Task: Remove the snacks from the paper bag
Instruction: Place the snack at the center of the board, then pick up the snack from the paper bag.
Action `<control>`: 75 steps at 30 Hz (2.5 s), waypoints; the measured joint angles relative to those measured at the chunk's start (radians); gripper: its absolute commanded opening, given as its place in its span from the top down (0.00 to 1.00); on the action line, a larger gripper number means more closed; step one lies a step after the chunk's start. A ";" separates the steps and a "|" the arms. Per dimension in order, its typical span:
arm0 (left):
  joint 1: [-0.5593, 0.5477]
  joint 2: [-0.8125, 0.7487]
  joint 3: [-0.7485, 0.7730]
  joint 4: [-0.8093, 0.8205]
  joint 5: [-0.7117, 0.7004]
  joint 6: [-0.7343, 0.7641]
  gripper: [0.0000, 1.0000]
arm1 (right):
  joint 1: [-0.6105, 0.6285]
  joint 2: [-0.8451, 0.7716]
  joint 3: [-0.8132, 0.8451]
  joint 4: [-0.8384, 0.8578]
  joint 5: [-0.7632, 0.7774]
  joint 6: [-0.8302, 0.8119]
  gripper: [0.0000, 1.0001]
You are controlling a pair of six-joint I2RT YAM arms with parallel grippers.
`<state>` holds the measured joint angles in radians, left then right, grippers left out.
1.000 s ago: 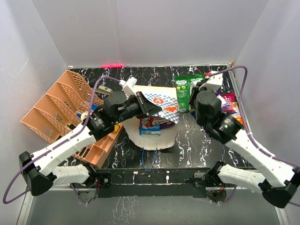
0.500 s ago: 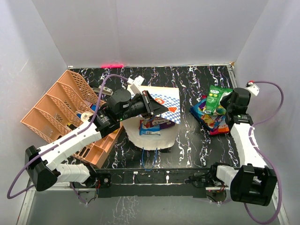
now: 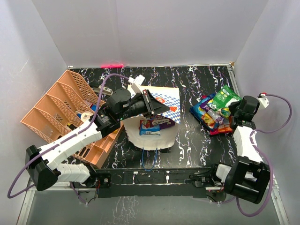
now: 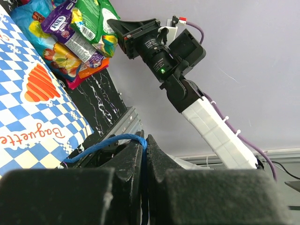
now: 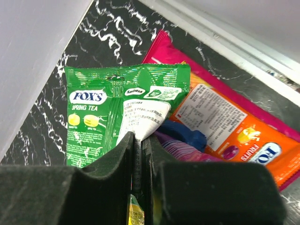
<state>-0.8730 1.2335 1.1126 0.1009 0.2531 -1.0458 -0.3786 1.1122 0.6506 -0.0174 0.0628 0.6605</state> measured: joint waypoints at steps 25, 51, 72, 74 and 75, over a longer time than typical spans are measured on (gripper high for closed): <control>0.000 0.000 0.000 0.019 0.026 -0.014 1.00 | -0.011 0.000 -0.053 -0.010 0.097 -0.004 0.50; 0.000 0.070 0.113 -0.013 0.043 0.011 1.00 | 0.049 -0.080 0.162 -0.181 0.159 -0.125 0.02; 0.000 0.220 0.287 -0.045 0.021 0.048 1.00 | 0.578 -0.003 0.238 -0.272 -0.305 -0.208 0.09; 0.000 0.220 0.287 -0.052 0.020 0.048 1.00 | 0.584 -0.013 0.184 -0.307 -0.323 -0.208 0.09; 0.000 0.220 0.287 -0.052 0.020 0.047 1.00 | 0.584 -0.021 0.167 -0.332 -0.324 -0.210 0.09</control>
<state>-0.8726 1.4540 1.3994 0.0486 0.2729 -0.9985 0.2054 1.0916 0.8173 -0.3492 -0.2611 0.4503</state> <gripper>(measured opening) 0.016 0.913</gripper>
